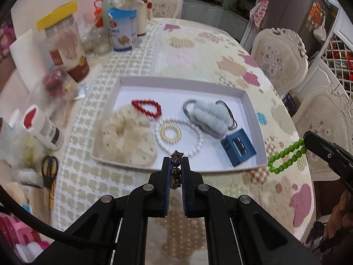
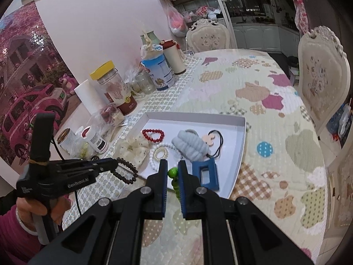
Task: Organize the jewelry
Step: 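Grasp the brown wooden bead bracelet with the left gripper while the right holds the green bracelet, then carry both bead bracelets into the tray and open both grippers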
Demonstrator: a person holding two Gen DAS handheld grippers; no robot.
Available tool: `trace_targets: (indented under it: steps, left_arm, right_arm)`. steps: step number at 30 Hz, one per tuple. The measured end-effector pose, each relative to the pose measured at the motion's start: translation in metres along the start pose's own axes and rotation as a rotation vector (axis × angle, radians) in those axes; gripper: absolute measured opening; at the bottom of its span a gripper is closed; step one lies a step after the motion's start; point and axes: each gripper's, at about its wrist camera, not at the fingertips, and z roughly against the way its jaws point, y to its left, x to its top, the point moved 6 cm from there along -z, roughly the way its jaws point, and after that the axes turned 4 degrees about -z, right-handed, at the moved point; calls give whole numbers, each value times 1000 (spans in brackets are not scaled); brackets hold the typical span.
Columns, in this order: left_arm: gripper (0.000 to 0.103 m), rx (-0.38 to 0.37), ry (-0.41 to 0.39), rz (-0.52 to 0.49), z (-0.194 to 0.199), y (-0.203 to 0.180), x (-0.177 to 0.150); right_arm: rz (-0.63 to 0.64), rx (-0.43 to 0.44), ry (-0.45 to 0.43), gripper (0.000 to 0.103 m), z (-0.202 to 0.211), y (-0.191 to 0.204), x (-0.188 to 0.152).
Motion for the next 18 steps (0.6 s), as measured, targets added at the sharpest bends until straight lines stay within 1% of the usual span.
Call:
trace_targets:
  steps: [7, 12, 18]
  left_arm:
    - [0, 38, -27, -31, -1, -6, 19]
    - [0, 41, -26, -44, -8, -12, 29]
    - [0, 40, -14, -60, -21, -22, 37]
  right_arm:
    - [6, -20, 1, 9, -10, -9, 20]
    - [12, -41, 12, 9, -21, -19, 31]
    - [-10, -52, 23, 9, -35, -34, 39]
